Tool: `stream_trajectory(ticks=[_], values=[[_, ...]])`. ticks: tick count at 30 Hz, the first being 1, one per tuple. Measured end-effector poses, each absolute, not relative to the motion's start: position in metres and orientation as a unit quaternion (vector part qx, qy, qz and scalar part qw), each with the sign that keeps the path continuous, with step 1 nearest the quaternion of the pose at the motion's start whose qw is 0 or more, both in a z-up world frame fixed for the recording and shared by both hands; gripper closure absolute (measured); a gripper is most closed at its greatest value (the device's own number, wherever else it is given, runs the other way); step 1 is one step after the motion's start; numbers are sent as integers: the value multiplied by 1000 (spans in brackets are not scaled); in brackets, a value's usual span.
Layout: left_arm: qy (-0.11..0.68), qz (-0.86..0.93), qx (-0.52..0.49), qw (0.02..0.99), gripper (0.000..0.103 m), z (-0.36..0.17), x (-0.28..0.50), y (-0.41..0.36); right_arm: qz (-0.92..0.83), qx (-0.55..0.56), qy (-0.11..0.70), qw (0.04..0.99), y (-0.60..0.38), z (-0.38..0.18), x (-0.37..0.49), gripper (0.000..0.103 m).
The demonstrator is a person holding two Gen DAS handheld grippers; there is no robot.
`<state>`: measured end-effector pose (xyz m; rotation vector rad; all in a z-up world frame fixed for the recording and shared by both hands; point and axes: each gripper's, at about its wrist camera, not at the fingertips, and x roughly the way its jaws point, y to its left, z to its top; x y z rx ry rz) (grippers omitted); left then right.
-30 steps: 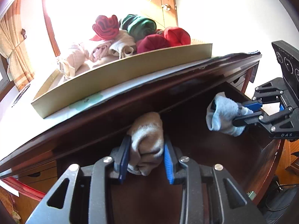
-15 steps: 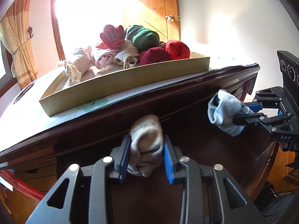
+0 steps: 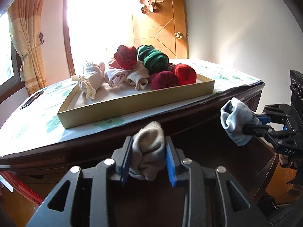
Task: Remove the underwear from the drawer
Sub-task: 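Lift both held socks up out of the drawer toward the beige tray, then carry both socks over the beige tray and lower them in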
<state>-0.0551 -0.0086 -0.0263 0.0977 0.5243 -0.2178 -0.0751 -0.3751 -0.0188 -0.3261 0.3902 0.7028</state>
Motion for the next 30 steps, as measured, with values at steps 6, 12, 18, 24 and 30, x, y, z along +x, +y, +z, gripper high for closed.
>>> stream_trajectory(ticks=[6, 12, 18, 24, 30], values=[[238, -102, 43, 965, 71, -16, -61, -6, 341, -155, 170, 911, -370, -16, -76, 84], [226, -98, 40, 968, 71, -9, -64, -2, 341, -143, 160, 915, -367, -11, -73, 84], [216, -96, 40, 971, 73, -1, -65, 2, 348, -140, 146, 915, -360, 1, -73, 84], [210, -94, 45, 972, 73, 10, -63, 5, 359, -134, 134, 914, -350, 14, -70, 84], [209, -90, 47, 973, 74, 16, -59, 10, 369, -134, 124, 911, -338, 26, -65, 84]])
